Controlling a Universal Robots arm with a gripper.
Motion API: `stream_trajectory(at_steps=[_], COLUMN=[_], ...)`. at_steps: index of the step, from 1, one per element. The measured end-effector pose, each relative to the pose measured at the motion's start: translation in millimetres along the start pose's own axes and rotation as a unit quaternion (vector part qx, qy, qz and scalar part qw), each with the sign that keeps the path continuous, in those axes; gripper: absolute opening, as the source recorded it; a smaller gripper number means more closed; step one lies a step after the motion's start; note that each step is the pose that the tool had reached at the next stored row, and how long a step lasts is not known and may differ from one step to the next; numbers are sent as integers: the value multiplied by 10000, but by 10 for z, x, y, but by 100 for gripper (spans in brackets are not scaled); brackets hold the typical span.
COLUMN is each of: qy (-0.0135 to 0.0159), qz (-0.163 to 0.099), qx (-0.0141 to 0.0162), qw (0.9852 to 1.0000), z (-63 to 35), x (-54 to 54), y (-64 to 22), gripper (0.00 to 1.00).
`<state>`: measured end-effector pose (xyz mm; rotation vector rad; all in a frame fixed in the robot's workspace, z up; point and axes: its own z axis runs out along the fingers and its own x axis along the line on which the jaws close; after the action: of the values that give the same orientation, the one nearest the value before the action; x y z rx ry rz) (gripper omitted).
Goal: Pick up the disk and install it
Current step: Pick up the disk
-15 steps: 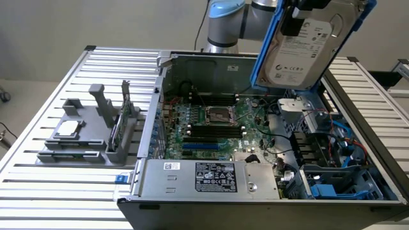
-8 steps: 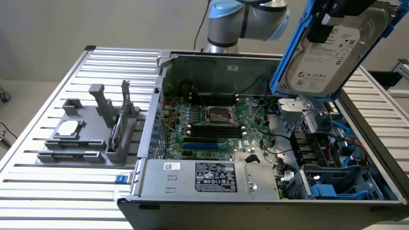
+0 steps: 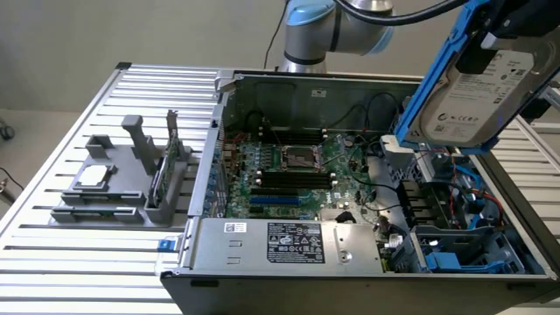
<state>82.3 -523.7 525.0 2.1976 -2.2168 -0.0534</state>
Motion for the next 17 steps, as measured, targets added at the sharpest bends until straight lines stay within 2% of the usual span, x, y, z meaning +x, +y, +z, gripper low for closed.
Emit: stream_trajectory(at_steps=[10,13,17], qy=[0,0,0], qz=[0,-1,-1], qx=[10,30,78], qw=[10000,10000,10000], z=[-1,7,24], x=[367,476,613], y=[-149,-182,-225], gripper=[33,33,33])
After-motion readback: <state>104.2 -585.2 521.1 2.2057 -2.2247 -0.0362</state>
